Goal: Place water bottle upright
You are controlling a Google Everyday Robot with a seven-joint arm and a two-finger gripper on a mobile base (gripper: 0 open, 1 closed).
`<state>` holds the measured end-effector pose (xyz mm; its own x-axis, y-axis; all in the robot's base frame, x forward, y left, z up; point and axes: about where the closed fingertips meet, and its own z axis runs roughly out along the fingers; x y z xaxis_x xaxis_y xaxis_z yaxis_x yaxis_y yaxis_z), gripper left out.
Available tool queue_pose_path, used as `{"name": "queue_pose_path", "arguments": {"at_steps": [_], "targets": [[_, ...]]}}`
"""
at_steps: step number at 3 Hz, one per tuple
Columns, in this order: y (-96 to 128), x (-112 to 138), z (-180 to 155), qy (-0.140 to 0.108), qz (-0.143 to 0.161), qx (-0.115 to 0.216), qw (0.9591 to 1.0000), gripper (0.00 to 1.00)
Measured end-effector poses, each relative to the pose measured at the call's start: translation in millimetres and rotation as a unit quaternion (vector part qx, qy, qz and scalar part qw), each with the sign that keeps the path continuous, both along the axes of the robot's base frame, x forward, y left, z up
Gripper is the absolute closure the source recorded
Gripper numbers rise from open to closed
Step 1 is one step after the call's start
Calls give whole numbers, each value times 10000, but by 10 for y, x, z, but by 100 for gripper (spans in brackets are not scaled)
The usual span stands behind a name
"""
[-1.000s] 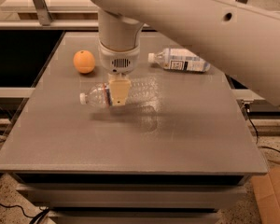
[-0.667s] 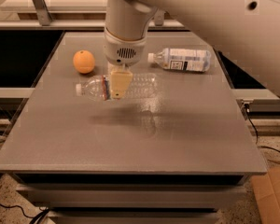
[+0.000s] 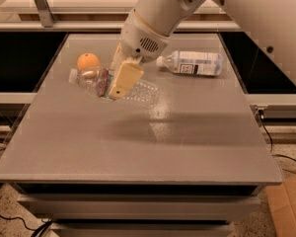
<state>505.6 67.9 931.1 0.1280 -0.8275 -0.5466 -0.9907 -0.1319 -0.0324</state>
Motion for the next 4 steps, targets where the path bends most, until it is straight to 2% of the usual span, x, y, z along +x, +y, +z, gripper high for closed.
{"name": "queue_pose_path", "arguments": {"at_steps": [1,2,3,4], "targets": [[79,-60,84,440,73,900,9949,100],[123,-112,132,567,111,1077,9925,100],[123,-108,127,555,109,1061,9927,100],[131,-112,161,374,1,1382,9897,100]]}}
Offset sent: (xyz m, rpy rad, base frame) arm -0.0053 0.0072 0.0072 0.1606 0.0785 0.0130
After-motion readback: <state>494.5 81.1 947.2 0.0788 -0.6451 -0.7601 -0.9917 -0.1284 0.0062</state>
